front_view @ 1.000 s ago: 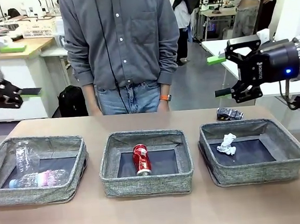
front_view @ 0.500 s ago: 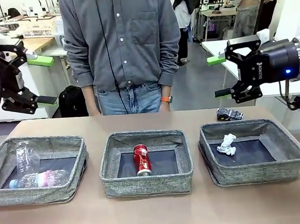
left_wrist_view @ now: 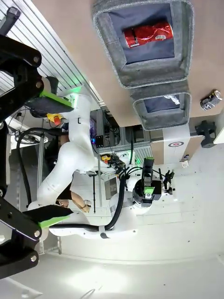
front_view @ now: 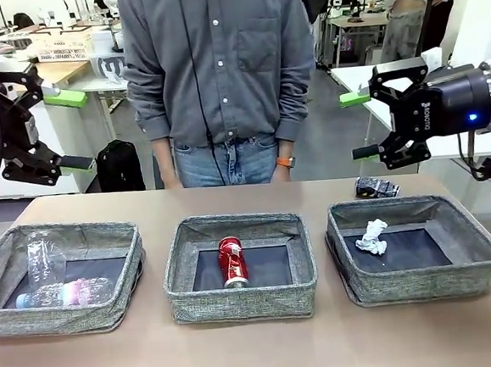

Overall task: Sort the waste into the appropriate baskets.
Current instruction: Pick up the waste item pointed out by the person.

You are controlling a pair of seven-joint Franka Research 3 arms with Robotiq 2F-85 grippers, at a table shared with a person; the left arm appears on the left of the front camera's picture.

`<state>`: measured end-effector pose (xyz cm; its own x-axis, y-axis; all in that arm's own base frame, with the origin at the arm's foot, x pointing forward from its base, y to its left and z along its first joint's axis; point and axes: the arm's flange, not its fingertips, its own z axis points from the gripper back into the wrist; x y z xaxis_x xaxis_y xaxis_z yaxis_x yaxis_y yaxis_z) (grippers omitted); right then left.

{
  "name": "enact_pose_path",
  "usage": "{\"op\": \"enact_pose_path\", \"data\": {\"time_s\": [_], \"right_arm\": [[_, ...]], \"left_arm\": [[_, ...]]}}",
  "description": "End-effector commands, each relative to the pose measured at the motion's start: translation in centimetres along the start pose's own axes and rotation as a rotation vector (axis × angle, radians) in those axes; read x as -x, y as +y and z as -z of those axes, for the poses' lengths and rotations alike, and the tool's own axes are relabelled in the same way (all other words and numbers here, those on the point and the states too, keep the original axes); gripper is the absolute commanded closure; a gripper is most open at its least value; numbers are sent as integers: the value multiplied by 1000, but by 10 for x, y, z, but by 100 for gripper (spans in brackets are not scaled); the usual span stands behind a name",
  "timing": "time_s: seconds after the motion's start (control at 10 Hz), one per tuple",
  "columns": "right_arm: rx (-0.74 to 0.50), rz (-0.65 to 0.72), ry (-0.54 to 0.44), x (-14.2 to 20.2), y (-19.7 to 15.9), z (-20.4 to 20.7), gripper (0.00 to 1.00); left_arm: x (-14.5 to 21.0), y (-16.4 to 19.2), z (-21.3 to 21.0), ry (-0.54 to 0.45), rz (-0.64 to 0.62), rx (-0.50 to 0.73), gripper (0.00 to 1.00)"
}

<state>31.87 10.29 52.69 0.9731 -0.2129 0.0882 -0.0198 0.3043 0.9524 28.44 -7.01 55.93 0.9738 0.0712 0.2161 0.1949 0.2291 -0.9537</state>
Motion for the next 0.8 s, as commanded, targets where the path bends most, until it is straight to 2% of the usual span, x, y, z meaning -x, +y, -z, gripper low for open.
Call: {"op": "enact_pose_path", "data": {"time_s": [0.0, 0.7], "right_arm": [[-8, 15, 1, 0, 1, 0, 0], [-8, 15, 1, 0, 1, 0, 0]], "left_arm": [[-1, -2, -1, -5, 19, 24, 0], [-1, -2, -1, -5, 19, 24, 0]]}}
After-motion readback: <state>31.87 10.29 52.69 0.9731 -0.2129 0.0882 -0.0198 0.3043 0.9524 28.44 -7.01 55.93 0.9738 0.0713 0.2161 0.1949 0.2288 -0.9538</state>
